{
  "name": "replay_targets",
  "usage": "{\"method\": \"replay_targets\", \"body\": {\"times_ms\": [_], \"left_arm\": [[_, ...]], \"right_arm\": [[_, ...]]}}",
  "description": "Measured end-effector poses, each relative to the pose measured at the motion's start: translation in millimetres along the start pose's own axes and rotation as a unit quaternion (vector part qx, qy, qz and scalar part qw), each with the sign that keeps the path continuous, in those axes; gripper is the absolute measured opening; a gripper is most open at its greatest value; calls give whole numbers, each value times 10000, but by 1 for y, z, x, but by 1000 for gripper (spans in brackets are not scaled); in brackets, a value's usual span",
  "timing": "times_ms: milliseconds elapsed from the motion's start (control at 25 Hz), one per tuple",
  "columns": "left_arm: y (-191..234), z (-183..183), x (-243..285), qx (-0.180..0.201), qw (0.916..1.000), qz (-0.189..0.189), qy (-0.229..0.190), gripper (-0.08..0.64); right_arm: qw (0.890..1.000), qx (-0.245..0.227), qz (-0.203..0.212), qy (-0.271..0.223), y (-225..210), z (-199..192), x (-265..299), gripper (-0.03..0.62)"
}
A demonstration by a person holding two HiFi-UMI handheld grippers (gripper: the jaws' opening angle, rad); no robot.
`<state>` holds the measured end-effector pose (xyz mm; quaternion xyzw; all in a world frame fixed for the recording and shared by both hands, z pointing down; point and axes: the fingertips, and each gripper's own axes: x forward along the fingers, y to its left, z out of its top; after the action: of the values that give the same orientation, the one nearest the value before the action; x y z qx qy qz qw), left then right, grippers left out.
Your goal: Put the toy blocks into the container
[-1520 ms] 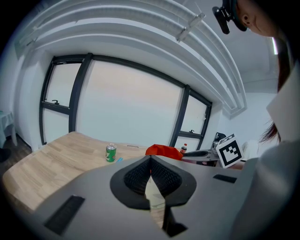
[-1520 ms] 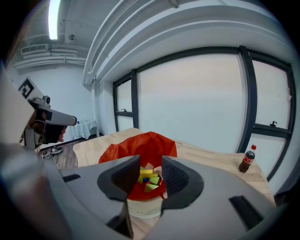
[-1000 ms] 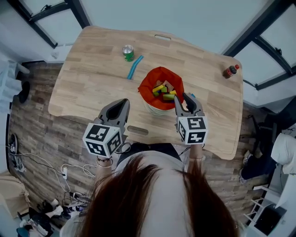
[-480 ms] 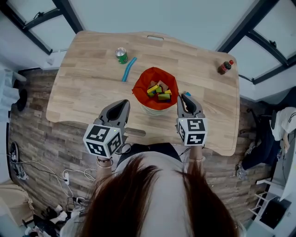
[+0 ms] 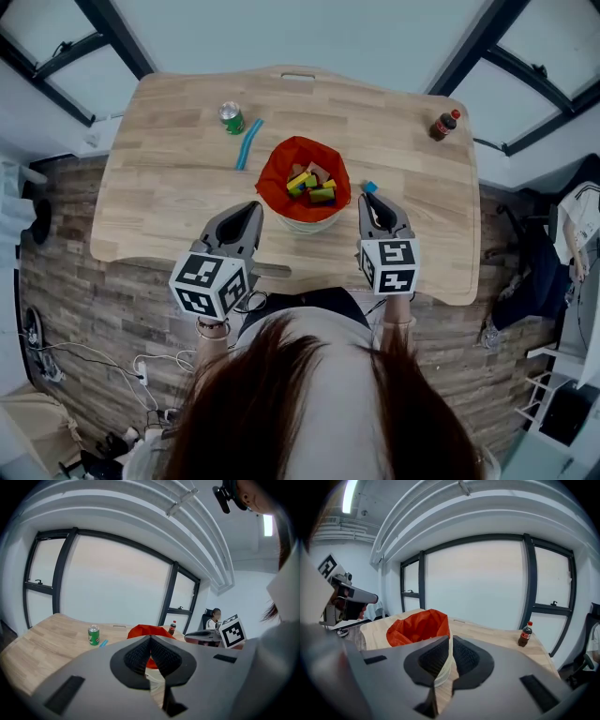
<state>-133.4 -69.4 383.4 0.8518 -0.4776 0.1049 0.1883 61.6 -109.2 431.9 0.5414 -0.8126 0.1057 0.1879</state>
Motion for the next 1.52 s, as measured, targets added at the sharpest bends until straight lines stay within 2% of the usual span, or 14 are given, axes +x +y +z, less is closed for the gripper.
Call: {"method": "replay_targets", "body": {"times_ms": [480,1000,1520], "left_arm": [[-11,-2,12,212,9995,-165,155,9],[-17,-2,18,158,9996,-183,157,9],[-23,-1,32,142,9995,-146,226,9]], "right_arm": [[9996,199,-144,122,-12,-12,-8,48],[9986,508,-130,105,-22,-21,-10,49],[9983,462,-162,317,-41,-42,-2,51]]}}
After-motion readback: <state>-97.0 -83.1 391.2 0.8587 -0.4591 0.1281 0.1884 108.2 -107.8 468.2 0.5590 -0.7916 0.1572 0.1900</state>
